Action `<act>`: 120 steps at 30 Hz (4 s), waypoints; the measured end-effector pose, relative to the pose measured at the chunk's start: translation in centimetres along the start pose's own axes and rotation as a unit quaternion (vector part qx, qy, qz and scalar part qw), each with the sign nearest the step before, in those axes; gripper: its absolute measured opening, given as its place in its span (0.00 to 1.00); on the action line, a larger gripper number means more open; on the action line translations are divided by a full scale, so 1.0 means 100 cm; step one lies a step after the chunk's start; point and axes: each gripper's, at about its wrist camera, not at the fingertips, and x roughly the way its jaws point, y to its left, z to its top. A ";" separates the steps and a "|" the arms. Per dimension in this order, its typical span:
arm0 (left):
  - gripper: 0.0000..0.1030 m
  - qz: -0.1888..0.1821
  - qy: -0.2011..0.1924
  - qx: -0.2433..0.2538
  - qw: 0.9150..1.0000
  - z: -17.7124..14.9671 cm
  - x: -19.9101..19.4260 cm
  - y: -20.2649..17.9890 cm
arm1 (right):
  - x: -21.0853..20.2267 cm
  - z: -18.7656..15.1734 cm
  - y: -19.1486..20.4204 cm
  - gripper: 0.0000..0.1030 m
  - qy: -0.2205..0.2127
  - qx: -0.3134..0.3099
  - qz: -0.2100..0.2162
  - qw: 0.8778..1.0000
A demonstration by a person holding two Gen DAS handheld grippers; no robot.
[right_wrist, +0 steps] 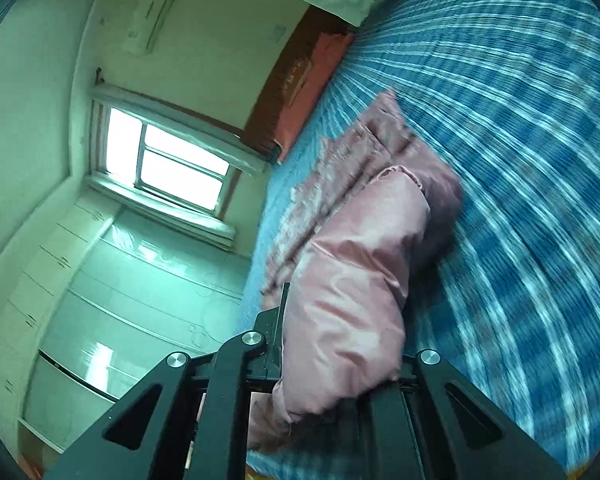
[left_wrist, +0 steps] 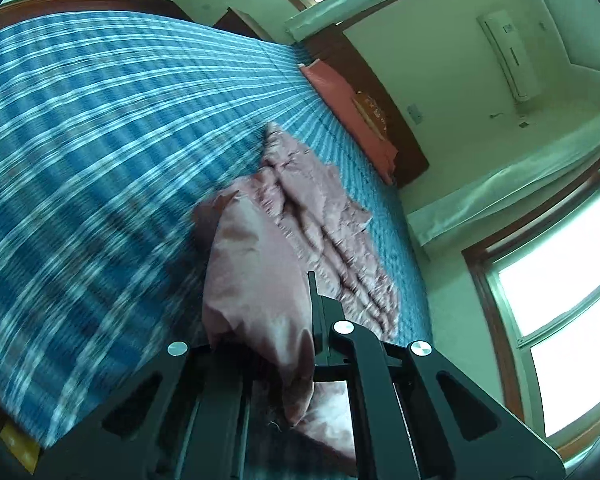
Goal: Fold large clothes
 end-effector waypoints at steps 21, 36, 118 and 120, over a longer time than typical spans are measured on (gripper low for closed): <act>0.04 0.085 -0.018 0.072 0.994 0.202 0.290 -0.069 | 0.253 0.216 -0.015 0.09 -0.013 0.002 -0.064 0.998; 0.05 0.171 0.017 0.125 0.977 0.229 0.415 -0.054 | 0.337 0.248 -0.047 0.13 0.018 -0.022 -0.145 0.989; 0.73 0.135 -0.042 -0.131 0.981 0.112 0.251 0.034 | 0.163 0.103 -0.073 0.59 -0.001 0.047 -0.201 0.978; 0.74 0.140 -0.054 -0.118 0.982 0.113 0.260 0.029 | 0.170 0.104 -0.078 0.59 -0.009 0.062 -0.194 0.979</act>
